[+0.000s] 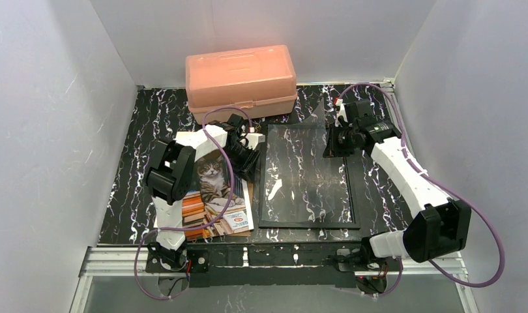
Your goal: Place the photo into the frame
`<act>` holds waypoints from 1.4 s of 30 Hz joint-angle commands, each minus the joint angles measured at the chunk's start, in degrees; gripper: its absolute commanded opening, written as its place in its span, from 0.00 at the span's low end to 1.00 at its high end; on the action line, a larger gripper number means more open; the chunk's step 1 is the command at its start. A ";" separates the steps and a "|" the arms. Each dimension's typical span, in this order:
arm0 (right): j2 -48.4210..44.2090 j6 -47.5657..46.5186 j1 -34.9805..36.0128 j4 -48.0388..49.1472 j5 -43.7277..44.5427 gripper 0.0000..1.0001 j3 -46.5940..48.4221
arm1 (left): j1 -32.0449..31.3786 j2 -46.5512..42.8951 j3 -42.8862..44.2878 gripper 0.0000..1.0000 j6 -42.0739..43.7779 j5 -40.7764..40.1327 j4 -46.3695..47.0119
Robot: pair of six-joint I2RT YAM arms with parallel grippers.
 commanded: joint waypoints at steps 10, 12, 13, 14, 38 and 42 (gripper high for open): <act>2.50 -2.65 -0.61 -0.97 -3.04 0.01 5.97 | -0.59 -2.07 0.40 0.37 0.50 1.08 -0.78; 2.60 -2.35 -0.61 -0.59 -4.12 0.01 5.67 | -0.59 -2.09 0.38 0.37 0.58 0.97 -0.87; 2.62 -2.23 -0.63 -0.44 -4.43 0.01 5.38 | -0.59 -2.08 0.38 0.37 0.58 0.96 -0.87; 2.64 -2.08 -0.61 -0.34 -4.80 0.01 4.97 | -0.59 -2.09 0.38 0.37 0.59 0.99 -0.95; -4.35 15.72 -0.93 11.22 -16.93 0.01 1.96 | -0.62 -3.60 -0.58 0.32 -0.43 3.36 -0.92; -4.82 18.35 -1.06 13.15 -18.21 0.01 1.53 | -0.50 -4.67 -0.91 0.32 -0.01 3.15 -1.25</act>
